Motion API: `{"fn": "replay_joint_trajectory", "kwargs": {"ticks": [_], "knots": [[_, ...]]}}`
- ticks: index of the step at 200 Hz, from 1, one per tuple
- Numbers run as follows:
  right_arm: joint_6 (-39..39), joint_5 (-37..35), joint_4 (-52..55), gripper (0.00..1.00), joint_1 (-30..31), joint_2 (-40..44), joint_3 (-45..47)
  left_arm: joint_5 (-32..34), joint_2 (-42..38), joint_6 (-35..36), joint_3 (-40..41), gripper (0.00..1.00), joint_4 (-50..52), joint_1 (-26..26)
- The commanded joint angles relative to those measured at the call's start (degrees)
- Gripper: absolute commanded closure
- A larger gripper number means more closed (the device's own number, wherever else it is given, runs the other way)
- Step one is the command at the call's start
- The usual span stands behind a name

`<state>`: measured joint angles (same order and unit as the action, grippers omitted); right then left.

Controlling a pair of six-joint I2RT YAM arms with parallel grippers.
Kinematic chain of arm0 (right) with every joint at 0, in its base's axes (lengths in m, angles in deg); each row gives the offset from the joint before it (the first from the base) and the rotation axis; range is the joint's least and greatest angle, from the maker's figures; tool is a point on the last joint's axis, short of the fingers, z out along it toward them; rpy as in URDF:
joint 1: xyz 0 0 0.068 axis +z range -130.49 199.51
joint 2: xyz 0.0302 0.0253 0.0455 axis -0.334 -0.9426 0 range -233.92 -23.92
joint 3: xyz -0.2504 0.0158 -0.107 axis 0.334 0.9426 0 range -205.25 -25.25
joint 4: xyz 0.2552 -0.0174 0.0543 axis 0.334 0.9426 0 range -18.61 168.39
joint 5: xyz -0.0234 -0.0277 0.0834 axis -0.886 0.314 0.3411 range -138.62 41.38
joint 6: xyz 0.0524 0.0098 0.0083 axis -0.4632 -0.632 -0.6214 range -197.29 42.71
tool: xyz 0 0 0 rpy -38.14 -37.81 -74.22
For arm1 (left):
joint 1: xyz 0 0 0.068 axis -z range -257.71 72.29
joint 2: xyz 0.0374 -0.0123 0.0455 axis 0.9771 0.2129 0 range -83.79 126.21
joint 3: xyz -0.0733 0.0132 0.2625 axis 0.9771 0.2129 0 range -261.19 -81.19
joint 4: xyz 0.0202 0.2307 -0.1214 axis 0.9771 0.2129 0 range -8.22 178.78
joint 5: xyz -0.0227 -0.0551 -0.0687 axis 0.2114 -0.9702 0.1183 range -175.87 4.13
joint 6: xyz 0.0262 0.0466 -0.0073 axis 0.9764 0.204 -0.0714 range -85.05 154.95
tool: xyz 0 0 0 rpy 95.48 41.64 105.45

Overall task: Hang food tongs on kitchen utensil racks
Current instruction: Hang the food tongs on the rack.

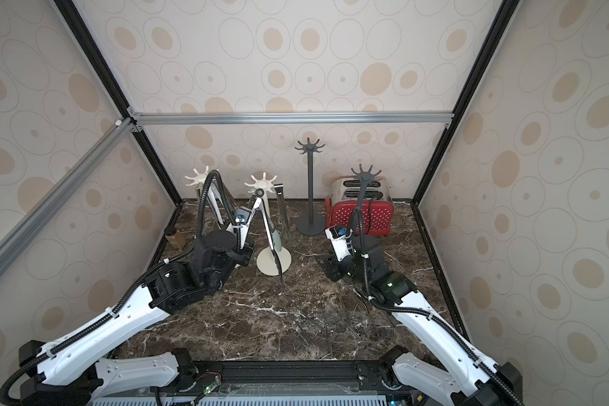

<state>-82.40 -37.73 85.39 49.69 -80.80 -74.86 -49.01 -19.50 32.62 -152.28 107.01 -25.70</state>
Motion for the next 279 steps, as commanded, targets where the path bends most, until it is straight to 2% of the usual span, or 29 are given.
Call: {"fn": "replay_joint_trajectory", "kwargs": {"ticks": [1, 124, 279], "knots": [[0.0, 0.4, 0.2, 0.48, -0.4, -0.2, -1.3, -0.5, 0.0, -0.9, -1.6, 1.00, -2.6, -0.7], [0.3, 0.4, 0.5, 0.48, -0.4, 0.3, -1.1, 0.1, -1.1, -2.5, 0.9, 1.00, -2.4, -1.1], [0.9, 0.2, 0.8, 0.48, -0.4, 0.1, -1.1, 0.5, 1.5, -3.6, 3.5, 1.00, -3.8, -1.5]]}}
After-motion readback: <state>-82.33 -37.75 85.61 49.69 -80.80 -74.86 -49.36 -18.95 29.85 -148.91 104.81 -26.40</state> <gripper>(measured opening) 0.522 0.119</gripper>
